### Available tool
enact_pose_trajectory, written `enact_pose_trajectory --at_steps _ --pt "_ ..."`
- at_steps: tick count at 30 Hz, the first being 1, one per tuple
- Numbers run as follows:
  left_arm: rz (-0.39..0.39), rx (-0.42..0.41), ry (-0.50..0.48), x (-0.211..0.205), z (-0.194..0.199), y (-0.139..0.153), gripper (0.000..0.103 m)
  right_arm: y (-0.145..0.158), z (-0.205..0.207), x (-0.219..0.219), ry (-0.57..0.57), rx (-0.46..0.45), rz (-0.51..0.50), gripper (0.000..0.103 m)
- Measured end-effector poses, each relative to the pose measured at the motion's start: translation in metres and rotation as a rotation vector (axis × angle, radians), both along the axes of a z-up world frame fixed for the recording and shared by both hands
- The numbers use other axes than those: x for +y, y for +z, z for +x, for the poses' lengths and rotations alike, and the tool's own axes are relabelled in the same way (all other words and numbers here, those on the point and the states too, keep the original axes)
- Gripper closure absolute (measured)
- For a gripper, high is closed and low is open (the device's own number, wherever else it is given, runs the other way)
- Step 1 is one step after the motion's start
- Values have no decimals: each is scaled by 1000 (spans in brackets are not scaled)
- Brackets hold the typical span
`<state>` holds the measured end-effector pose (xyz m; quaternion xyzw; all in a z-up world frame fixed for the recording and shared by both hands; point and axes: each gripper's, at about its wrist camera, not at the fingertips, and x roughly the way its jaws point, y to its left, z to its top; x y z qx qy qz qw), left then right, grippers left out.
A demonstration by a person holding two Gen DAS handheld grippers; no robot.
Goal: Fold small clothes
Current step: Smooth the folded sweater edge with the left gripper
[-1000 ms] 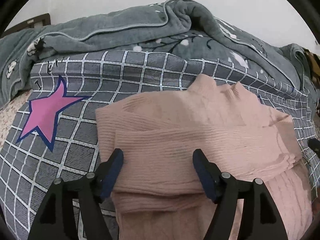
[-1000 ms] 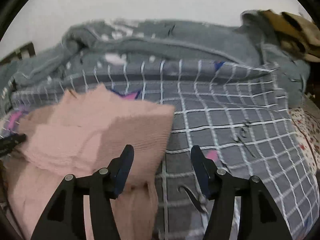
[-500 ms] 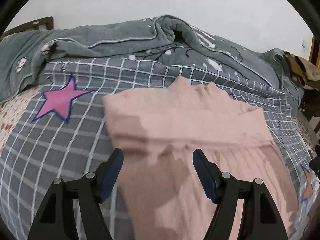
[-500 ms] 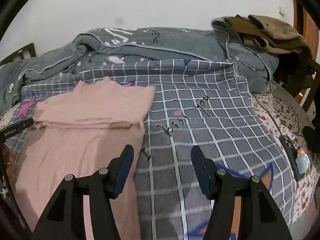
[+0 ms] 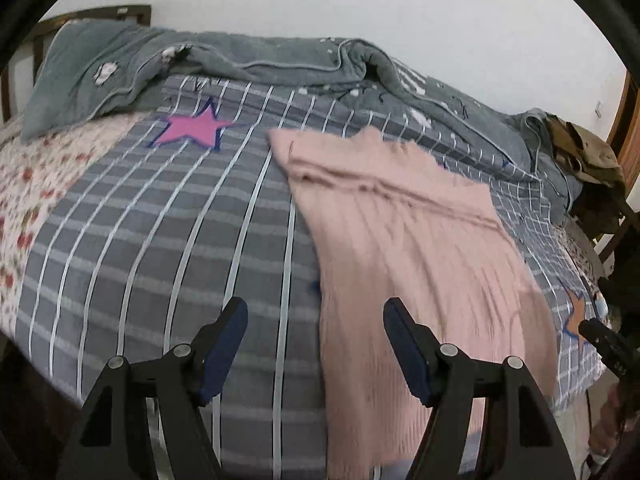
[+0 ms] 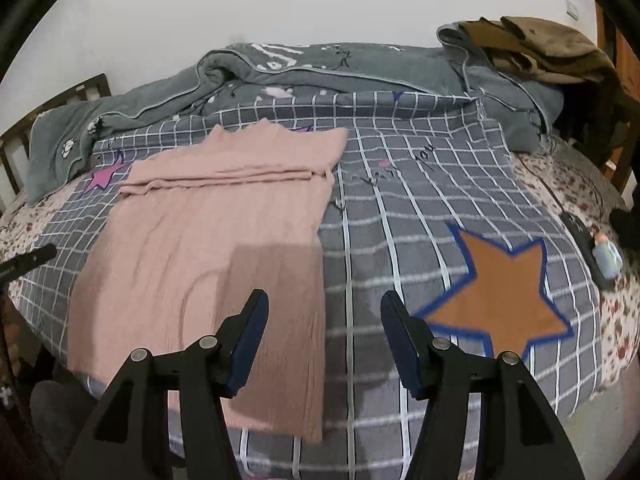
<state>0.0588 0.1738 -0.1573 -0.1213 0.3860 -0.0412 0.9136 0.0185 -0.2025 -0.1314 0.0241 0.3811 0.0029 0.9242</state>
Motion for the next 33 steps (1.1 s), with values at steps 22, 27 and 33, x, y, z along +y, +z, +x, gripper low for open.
enact_pose_trajectory --at_steps 22,27,33 --pt "93 177 -9 -33 -26 -64 87 -61 -27 -3 60 82 57 54" --pt "75 170 23 -19 -35 -58 89 -59 -32 -4 64 71 48 54" --pt "56 199 -37 -34 -33 -66 88 -67 -28 -3 78 99 81 54"
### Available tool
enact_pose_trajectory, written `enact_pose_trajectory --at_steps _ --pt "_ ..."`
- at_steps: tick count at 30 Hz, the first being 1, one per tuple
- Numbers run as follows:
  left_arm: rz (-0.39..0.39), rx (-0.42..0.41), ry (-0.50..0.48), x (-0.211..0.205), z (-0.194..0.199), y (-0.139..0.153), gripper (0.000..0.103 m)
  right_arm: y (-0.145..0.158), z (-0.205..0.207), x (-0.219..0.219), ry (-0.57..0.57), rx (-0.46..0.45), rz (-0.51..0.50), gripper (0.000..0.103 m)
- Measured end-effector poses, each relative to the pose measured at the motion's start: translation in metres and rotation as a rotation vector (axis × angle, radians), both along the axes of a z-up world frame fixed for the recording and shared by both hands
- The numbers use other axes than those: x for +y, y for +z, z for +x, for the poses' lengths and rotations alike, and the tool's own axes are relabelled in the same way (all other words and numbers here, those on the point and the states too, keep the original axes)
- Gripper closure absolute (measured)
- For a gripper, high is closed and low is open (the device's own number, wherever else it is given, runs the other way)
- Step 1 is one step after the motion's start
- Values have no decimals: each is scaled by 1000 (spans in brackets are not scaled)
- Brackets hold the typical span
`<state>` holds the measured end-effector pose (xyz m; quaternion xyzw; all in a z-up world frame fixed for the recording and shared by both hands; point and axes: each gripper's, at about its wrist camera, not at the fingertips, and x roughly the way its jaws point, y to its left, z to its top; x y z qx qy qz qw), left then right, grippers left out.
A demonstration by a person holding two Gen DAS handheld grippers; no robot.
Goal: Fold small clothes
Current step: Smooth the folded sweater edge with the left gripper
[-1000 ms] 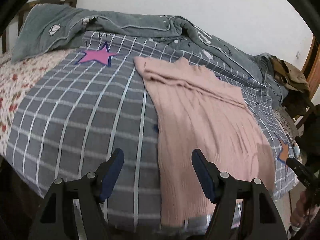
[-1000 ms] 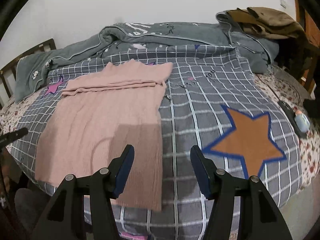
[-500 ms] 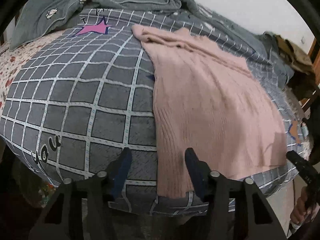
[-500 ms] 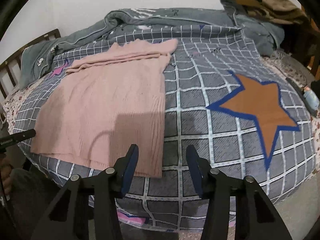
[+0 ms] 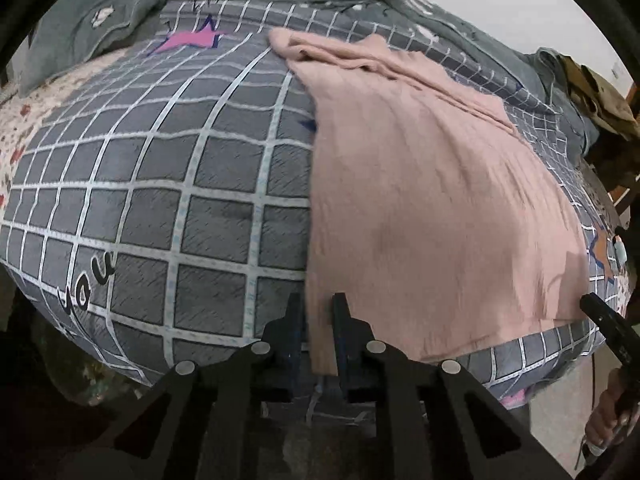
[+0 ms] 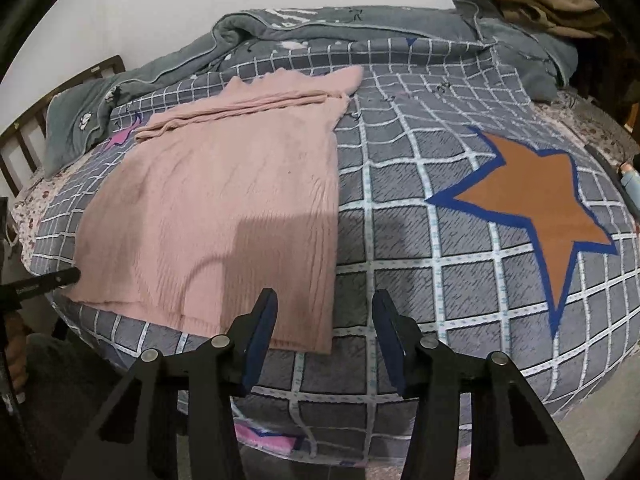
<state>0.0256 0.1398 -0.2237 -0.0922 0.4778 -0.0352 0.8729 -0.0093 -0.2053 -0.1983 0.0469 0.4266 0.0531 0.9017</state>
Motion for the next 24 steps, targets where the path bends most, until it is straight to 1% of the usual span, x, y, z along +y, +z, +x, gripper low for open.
enact_pose_trajectory --at_steps 2,4,9,10,11,12,13,15,16,19,21,24 --pt "-2 -2 -9 -3 1 0 83 -1 0 2 9 4 3 54" --pt "-8 -2 -14 -4 1 0 80 -3 1 4 15 9 6 54" --pt "-6 -6 -13 -6 4 0 80 -17 6 2 17 60 60 54" --pt "-4 -6 -9 -6 5 0 85 -18 6 2 18 56 64 54" --pt "-12 -4 -4 -5 6 0 94 -18 6 2 21 46 61 54" --pt "-26 -4 -5 -3 6 0 94 -18 6 3 24 47 56 54" --pt "-43 -2 -5 -1 6 1 95 -18 6 4 22 40 49 57" --pt "-76 -1 2 3 4 2 95 -19 7 5 21 38 49 73" --pt "-97 -3 7 5 3 3 95 -20 9 4 25 46 62 86" --pt "-175 17 24 14 1 4 95 -19 11 1 22 61 104 96" --pt "-210 22 33 17 -1 5 95 -18 11 -3 14 66 137 97" --pt "-243 2 42 22 -6 12 95 -11 7 -7 5 48 171 97"
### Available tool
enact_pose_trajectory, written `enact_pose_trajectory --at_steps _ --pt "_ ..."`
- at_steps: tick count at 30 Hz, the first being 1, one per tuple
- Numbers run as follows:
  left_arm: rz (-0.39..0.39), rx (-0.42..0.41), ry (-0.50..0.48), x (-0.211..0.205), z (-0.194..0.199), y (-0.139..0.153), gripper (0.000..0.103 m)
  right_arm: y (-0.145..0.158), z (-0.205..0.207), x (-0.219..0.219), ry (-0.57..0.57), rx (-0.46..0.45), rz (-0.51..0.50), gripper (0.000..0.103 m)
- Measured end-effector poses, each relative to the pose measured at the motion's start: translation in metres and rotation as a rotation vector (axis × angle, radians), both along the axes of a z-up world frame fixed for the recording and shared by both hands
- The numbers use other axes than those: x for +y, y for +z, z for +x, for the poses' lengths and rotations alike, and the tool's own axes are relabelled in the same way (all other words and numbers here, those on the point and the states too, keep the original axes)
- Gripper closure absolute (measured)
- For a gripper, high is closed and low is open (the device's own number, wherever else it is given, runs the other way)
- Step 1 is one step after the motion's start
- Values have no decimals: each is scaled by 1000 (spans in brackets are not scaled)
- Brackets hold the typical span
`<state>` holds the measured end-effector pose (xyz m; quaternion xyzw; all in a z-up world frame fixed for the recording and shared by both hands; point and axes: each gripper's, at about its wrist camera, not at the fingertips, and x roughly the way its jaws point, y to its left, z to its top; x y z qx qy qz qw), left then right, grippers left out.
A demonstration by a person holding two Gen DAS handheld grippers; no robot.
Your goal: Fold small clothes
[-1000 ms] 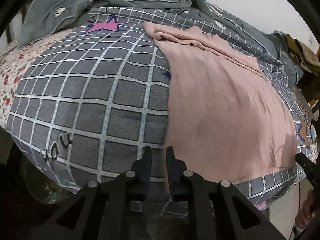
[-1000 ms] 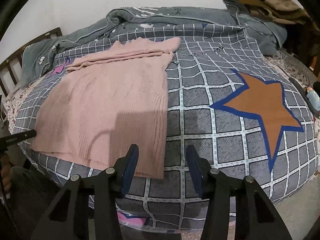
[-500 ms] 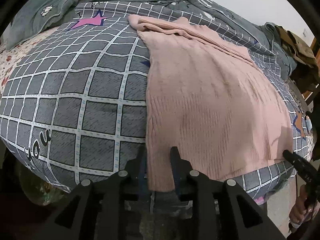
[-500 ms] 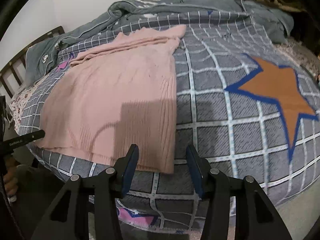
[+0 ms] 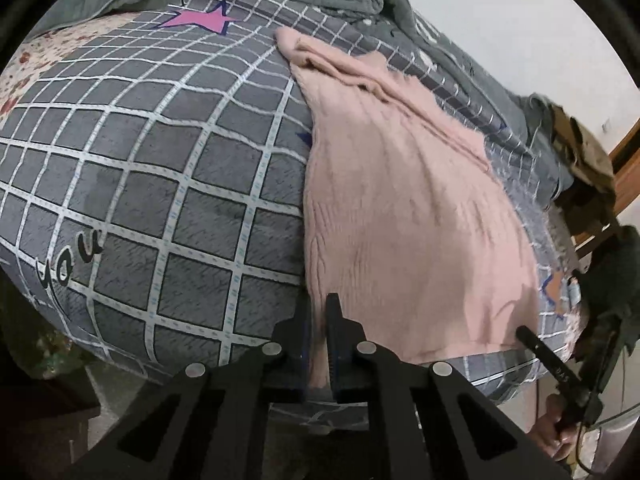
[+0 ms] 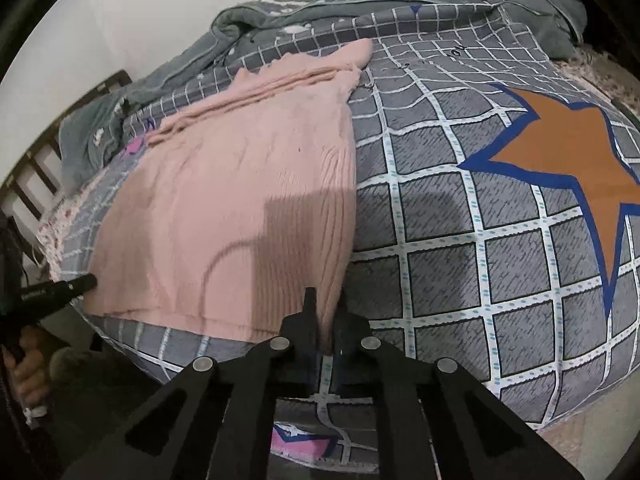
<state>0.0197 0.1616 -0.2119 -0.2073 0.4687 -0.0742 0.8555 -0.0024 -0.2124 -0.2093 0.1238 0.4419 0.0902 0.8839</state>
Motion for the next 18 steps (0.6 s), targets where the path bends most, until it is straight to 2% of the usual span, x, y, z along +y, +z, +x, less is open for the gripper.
enact_pose_trajectory --at_steps 8,18 --pt "-36 -41 4 1 -4 24 95 28 -8 -16 -22 -44 115 98" --pt "-91 -137 31 5 -1 67 95 72 -1 -12 12 -135 122 98"
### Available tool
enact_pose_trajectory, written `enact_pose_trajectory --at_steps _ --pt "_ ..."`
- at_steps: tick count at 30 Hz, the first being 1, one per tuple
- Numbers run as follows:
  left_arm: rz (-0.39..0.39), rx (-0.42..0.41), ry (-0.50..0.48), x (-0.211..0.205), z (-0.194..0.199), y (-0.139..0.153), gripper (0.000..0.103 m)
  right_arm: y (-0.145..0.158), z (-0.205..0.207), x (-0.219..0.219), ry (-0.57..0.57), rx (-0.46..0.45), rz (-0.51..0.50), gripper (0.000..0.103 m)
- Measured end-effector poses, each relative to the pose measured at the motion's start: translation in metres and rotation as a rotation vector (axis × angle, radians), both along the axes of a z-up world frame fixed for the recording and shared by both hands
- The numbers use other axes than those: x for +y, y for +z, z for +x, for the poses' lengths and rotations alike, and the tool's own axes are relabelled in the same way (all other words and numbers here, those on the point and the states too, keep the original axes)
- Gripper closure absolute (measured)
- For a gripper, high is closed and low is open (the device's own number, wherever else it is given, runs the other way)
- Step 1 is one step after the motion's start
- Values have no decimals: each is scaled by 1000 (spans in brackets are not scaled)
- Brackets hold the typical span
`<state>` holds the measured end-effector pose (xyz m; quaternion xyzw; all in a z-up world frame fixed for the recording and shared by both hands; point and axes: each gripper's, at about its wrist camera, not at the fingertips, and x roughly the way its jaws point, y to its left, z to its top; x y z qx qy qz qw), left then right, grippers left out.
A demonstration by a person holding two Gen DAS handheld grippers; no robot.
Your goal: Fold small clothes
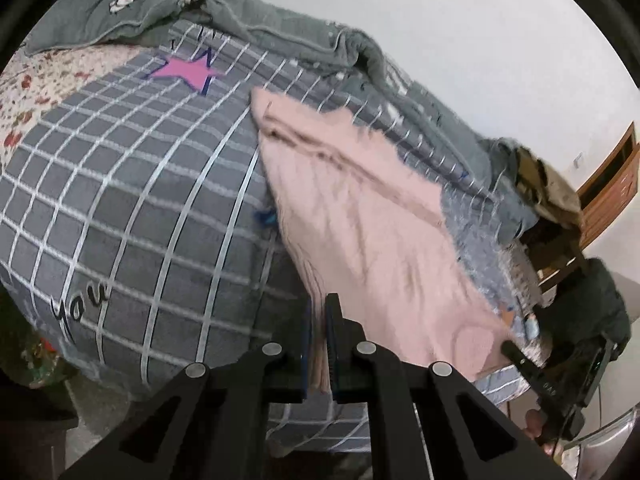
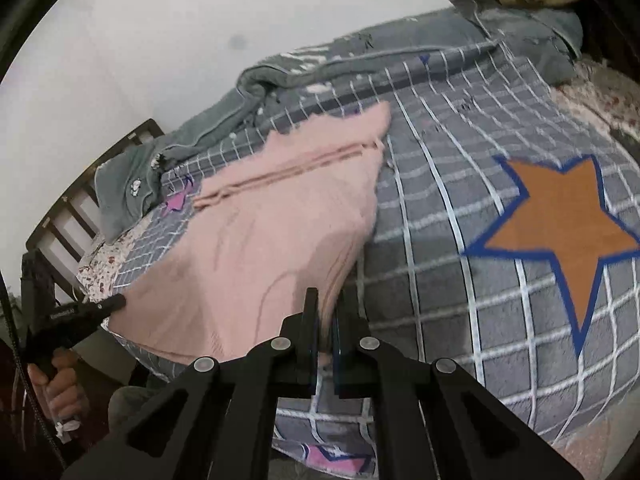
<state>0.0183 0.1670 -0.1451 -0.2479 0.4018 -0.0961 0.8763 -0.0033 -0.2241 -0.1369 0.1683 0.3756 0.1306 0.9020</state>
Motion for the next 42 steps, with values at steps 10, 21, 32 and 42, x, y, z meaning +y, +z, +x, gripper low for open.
enact_pose_trajectory --at_steps 10,21,32,42 --pt "-4 -102 14 0 26 44 95 38 37 -7 13 -44 95 98" --pt "-30 -153 7 4 85 70 95 72 98 -17 2 -118 212 98" --pt "-47 -215 24 7 159 73 95 72 174 -16 -13 -153 275 98" --pt "-90 -172 79 17 229 46 95 57 245 -16 -21 -123 311 98"
